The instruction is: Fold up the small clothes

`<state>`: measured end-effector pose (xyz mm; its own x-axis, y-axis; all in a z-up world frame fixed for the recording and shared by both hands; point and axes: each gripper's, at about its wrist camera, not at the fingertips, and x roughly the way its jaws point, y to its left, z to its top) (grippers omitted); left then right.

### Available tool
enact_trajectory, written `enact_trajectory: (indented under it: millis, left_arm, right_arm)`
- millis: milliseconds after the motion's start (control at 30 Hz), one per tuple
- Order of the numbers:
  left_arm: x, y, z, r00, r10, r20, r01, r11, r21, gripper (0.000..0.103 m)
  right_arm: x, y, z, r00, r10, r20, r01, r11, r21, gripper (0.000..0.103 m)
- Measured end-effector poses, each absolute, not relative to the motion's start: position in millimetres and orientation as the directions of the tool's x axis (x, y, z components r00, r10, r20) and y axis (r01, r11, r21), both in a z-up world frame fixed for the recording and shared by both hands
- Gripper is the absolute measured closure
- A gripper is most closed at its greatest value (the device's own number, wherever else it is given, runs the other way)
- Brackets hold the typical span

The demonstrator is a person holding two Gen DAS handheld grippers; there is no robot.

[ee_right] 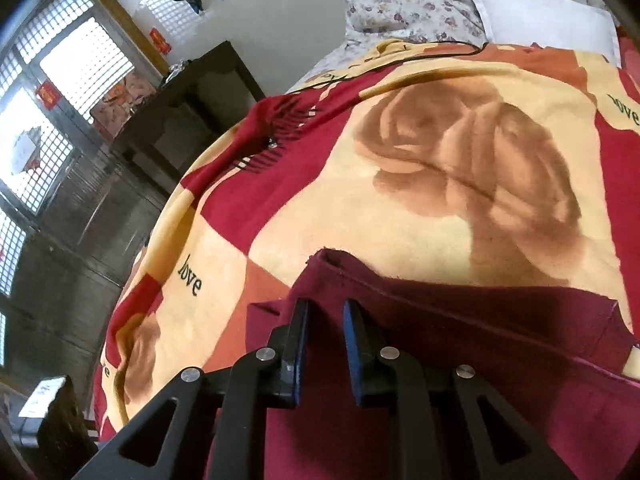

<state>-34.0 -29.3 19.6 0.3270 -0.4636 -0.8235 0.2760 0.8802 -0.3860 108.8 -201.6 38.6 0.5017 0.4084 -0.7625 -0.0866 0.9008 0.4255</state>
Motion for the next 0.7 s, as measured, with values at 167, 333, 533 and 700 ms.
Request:
enact_trajectory:
  millis: [167,333,533,700]
  left_arm:
    - [-38,-31,20,0.344,-0.453,-0.822,0.286,0.885,-0.367,0.033]
    - [-40,-28,21,0.338,-0.461,-0.82,0.273,0.882,-0.383,0.033]
    - [-43,-26,22,0.333,-0.461,-0.822,0.278,0.881,-0.382,0.033]
    - [-45,-23,22,0.33,-0.472,-0.818,0.284,0.876,-0.391,0.033]
  right_arm:
    - [94,-199,53,0.479,0.411,-0.776,-0.094,0.903,0.42,0.077]
    - [81,-186,58,0.452,0.424,-0.785,-0.111,0.9,0.422,0.057]
    - [84,-175,51,0.432,0.393,-0.812,-0.089,0.914,0.395,0.056]
    - [90,-167,54,0.425,0.388,-0.818,-0.086,0.917,0.39,0.056]
